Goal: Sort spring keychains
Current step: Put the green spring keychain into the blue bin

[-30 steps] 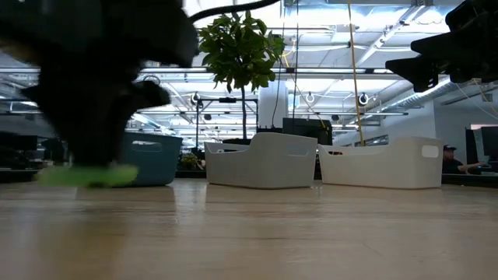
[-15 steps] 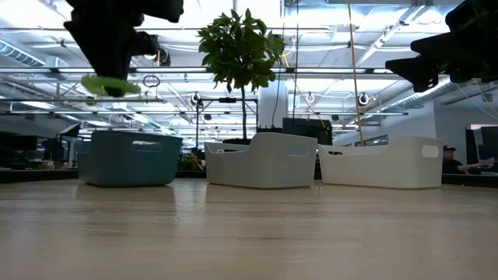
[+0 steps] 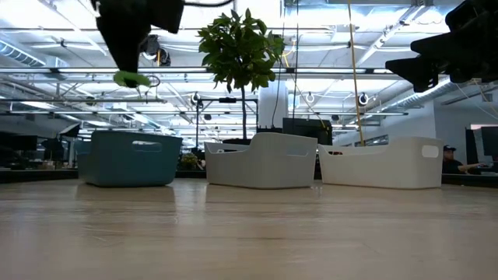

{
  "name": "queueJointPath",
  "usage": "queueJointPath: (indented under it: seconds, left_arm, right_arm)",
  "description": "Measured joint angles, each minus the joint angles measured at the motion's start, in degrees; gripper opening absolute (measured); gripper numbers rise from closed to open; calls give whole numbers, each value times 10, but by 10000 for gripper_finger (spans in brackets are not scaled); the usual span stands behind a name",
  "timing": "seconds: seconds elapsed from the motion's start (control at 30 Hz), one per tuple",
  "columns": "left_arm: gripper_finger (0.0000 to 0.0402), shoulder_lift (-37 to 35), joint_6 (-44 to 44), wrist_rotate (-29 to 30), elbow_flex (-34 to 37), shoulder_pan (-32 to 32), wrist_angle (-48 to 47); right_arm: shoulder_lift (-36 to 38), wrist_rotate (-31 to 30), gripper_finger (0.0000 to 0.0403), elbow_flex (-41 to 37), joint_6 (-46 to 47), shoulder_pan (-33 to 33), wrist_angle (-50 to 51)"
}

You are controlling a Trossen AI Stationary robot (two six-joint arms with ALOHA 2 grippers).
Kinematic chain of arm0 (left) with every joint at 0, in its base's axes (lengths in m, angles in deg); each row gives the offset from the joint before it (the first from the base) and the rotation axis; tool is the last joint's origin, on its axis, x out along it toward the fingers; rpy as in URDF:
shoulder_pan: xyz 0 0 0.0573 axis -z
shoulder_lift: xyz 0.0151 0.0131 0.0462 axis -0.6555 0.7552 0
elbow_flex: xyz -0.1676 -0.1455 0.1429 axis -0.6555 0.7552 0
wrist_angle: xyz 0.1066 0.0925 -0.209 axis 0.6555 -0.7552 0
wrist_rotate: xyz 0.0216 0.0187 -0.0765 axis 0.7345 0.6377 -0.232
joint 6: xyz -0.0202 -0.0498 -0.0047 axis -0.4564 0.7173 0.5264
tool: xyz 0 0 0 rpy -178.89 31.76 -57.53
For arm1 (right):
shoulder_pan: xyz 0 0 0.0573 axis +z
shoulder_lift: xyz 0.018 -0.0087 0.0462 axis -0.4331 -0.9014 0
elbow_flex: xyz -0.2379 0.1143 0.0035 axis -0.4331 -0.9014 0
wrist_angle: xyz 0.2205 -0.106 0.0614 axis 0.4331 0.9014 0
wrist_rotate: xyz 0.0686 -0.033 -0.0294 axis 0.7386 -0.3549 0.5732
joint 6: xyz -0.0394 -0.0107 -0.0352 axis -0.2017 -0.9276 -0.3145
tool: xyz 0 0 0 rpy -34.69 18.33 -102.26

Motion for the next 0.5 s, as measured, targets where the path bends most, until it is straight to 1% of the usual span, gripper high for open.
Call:
queueJointPath:
  seconds: [0.33, 0.5]
  left_arm:
    - [9, -3, -19, 4, 0, -109, -8]
    - [9, -3, -20, 4, 0, -153, -12]
  right_arm:
    - [0, 0, 297, 0, 0, 0, 0]
    - [0, 0, 297, 0, 0, 0, 0]
